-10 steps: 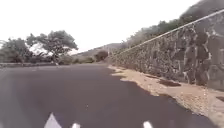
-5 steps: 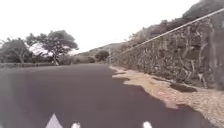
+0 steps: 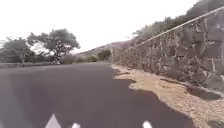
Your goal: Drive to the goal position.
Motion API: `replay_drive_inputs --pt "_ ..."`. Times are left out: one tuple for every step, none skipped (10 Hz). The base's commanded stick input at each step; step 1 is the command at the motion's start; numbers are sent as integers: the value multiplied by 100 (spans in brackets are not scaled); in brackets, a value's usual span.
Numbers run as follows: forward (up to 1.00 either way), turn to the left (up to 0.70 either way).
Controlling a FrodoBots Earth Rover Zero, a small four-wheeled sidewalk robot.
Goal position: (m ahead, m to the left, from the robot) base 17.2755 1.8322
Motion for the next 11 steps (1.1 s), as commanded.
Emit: replay_drive_inputs --pt "100 0" --pt "100 0" --pt "100 0" --pt "100 0" --pt "100 0" --pt "100 0" --pt "100 0" --pt "100 0" --pt "100 0" --pt "100 0" --pt "100 0"
